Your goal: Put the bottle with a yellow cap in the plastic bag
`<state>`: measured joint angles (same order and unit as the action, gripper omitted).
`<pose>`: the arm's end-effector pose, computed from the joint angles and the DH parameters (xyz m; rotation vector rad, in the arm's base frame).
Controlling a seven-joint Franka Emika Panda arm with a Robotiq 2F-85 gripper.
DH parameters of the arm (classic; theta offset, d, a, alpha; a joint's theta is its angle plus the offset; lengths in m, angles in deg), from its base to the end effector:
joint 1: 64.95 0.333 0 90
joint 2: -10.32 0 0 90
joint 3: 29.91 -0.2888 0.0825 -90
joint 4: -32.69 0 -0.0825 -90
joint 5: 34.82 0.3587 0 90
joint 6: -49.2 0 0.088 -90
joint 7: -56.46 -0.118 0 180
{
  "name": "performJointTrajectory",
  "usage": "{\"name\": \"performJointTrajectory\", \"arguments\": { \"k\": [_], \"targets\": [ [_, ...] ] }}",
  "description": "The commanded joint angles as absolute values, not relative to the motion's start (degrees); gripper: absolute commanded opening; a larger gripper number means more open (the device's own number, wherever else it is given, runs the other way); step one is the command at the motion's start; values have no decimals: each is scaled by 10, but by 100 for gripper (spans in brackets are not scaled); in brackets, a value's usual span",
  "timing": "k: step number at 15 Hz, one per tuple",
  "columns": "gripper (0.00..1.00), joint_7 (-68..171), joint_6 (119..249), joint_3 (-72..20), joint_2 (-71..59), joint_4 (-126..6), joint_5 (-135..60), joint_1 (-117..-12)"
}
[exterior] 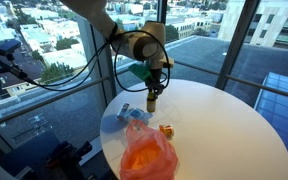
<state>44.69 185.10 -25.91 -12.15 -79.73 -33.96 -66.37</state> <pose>0.5866 -0.0543 0.2577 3.0901 -0.4752 0.0305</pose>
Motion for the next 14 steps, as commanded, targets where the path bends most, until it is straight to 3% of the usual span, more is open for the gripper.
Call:
{"name": "performJointTrajectory", "arguments": {
  "k": [1, 14],
  "targets": [
    [19, 429, 1811, -252, -67, -816, -352, -654],
    [19, 384, 1730, -241, 159, -963, -426, -681]
  ]
}}
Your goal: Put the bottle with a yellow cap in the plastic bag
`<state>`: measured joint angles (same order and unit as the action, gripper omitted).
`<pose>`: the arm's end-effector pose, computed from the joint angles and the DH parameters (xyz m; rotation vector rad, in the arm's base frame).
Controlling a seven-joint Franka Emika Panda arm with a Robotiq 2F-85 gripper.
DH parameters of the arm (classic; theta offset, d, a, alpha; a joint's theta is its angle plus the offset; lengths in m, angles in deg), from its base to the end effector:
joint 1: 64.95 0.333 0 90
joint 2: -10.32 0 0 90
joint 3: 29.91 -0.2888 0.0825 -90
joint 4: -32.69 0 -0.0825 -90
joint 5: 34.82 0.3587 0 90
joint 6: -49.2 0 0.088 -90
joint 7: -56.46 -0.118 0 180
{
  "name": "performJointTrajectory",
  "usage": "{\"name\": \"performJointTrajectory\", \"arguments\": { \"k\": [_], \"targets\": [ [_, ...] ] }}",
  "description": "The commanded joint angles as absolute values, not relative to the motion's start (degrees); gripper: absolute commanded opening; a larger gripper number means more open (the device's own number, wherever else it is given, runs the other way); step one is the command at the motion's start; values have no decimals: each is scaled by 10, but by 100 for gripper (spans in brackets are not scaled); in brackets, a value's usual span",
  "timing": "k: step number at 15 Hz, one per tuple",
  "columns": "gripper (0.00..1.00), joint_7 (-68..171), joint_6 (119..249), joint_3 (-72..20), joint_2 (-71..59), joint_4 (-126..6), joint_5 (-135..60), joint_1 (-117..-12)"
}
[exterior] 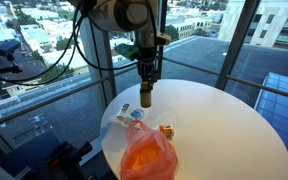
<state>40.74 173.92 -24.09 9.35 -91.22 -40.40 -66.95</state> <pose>0.5112 -0.0747 0.3649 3.0118 -0.5406 0.0044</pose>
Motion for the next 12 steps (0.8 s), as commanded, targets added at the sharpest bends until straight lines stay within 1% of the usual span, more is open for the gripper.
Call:
{"name": "performJointTrajectory", "arguments": {
  "k": [1, 7, 12],
  "targets": [
    [19, 383, 1728, -241, 175, -977, -429, -688],
    [19, 381, 1738, -233, 234, -1043, -431, -733],
    [19, 392, 1763, -219, 238, -1077, -428, -766]
  ]
}}
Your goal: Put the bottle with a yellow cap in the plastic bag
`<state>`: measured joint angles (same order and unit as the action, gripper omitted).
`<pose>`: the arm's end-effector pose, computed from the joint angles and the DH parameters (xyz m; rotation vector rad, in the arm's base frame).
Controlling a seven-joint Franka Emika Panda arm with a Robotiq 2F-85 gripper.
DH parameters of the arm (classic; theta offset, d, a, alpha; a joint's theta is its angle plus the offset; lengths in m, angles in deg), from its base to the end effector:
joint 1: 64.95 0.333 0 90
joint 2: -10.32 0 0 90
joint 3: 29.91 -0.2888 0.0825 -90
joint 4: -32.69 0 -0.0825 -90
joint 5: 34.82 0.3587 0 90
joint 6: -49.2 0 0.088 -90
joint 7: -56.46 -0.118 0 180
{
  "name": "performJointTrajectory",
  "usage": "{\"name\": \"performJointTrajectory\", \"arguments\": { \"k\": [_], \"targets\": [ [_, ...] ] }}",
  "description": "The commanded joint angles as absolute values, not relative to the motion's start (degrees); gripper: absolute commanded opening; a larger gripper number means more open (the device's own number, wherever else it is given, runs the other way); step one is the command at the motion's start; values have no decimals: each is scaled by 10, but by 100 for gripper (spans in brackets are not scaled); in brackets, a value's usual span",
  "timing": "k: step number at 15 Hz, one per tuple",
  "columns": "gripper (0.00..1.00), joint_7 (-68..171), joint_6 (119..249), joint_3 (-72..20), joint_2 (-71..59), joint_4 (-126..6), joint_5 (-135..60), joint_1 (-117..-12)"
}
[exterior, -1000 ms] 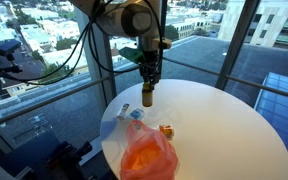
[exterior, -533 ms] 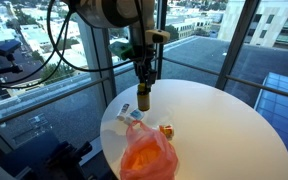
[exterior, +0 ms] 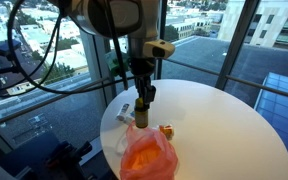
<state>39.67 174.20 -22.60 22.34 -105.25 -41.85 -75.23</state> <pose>0.4233 -0.1398 0.3690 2.9628 -0.7973 -0.0263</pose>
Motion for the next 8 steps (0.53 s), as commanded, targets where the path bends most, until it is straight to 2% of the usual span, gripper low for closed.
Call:
{"name": "performJointTrajectory", "arguments": {
  "k": [1, 8],
  "targets": [
    [19, 394, 1770, -216, 235, -1081, -427, -770],
    [19, 397, 1826, -200, 212, -1102, -427, -793]
  ]
}}
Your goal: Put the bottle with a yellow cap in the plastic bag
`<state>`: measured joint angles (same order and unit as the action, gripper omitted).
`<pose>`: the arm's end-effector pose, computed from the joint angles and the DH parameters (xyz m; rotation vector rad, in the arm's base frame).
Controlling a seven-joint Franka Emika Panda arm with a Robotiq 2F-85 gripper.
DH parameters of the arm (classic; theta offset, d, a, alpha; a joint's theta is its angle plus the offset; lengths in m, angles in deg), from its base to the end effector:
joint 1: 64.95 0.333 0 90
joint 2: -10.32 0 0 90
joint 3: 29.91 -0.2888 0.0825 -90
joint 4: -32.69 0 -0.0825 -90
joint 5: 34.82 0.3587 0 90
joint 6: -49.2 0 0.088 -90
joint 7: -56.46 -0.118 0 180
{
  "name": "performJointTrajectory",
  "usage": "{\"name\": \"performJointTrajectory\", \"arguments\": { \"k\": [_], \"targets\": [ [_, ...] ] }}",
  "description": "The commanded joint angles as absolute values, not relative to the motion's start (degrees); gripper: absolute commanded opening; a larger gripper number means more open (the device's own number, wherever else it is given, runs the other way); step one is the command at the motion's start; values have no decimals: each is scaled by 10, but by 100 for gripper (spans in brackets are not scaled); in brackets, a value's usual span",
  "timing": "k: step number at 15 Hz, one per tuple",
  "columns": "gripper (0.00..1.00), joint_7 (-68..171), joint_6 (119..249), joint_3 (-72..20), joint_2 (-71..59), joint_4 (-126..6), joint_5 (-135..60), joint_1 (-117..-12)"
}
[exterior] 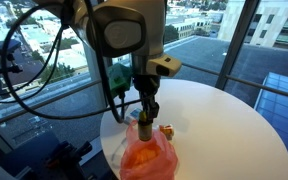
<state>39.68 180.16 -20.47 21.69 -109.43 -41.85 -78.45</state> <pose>0.4024 -0.1733 0.3420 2.9391 -0.9248 -0.0012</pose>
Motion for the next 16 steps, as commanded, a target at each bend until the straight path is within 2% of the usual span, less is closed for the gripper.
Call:
{"name": "performJointTrajectory", "arguments": {
  "k": [1, 9, 16],
  "targets": [
    [19, 400, 1836, -197, 207, -1104, -424, -794],
    [19, 415, 1913, -169, 153, -1105, -393, -796],
    [19, 417, 1939, -146, 107, -1056, -373, -804]
  ]
}}
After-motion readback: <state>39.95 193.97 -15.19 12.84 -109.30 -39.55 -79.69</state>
